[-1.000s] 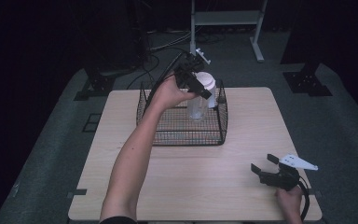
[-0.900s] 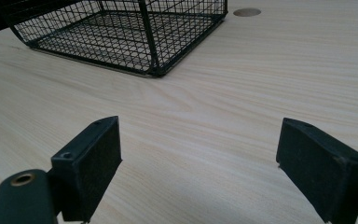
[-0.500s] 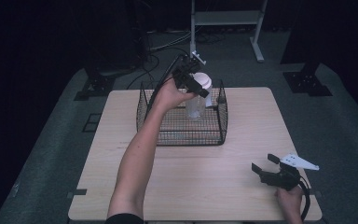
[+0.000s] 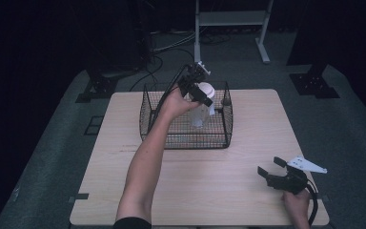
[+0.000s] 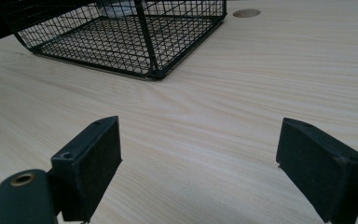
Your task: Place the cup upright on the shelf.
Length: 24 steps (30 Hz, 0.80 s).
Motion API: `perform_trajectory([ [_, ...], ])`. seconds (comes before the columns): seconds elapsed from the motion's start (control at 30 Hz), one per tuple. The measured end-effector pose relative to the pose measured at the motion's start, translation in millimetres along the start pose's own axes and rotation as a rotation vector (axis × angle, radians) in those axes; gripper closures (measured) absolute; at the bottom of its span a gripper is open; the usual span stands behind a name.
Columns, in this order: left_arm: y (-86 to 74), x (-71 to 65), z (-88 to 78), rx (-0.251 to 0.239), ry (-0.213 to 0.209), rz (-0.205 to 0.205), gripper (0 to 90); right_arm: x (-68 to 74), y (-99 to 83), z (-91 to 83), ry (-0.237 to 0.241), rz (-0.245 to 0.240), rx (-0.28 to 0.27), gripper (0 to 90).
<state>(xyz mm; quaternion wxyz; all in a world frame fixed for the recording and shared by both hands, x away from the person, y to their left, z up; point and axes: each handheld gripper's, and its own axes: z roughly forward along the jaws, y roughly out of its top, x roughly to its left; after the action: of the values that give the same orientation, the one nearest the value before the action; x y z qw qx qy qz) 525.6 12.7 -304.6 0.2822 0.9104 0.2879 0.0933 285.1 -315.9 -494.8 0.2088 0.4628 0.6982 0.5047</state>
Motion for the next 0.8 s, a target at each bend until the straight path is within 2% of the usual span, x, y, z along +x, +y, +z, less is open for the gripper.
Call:
perform_trajectory([
  [0.57,-13.7,7.9,21.9,0.01,-0.006,-0.023,5.1,-0.4,-0.2,1.0,0.016,-0.008,0.011,12.9],
  [0.8,-23.4,9.9,29.8,0.01,-0.005,-0.016,5.0,0.7,-0.1,1.2,0.017,-0.012,0.016,12.9],
])
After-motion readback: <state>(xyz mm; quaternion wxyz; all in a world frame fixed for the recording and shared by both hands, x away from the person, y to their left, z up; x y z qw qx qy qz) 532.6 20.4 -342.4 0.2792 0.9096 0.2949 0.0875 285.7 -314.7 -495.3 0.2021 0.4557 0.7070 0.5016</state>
